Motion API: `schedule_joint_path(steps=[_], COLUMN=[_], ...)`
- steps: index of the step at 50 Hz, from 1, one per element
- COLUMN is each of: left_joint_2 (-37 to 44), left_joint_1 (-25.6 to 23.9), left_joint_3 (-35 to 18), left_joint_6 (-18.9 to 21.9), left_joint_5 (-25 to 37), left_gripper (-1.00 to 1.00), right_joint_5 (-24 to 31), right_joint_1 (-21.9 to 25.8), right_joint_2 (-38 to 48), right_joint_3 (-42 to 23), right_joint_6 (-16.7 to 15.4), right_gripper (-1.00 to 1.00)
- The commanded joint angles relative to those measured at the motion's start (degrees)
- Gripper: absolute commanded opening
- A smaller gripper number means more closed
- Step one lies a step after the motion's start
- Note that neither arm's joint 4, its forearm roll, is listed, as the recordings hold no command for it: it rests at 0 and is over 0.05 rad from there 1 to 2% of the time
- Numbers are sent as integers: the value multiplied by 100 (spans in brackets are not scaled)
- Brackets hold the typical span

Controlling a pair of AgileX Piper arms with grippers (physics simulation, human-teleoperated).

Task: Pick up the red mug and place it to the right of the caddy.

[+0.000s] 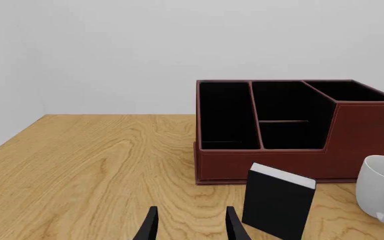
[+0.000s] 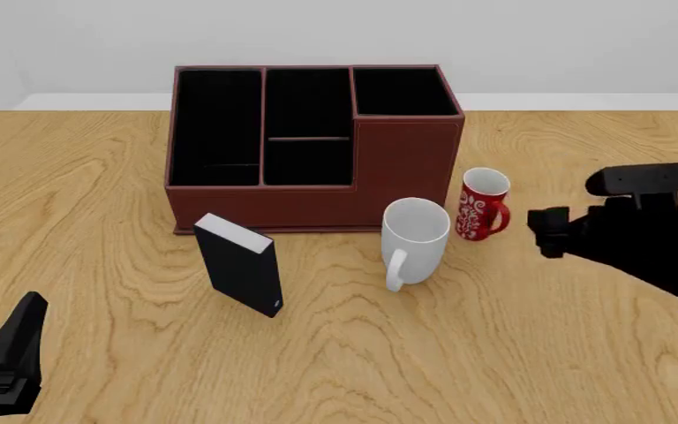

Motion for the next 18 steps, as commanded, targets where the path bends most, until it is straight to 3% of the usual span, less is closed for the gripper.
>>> schedule_joint_path(steps=[1, 11, 18], left_joint_2=[0, -1, 0], left_joint_1=[0, 1, 0], left_joint_3=[0, 0, 0], left_joint_6=[1, 1, 0], left_joint_5=[0, 0, 0], left_gripper=[100, 100, 100], right_joint_5=[1639, 3547, 4567], right_joint_1=[-44, 56, 0], right_joint_2=[-2654, -4802, -5771], right_joint_3=[397, 51, -387], right_joint_6=[31, 208, 253], right_gripper=[100, 100, 100])
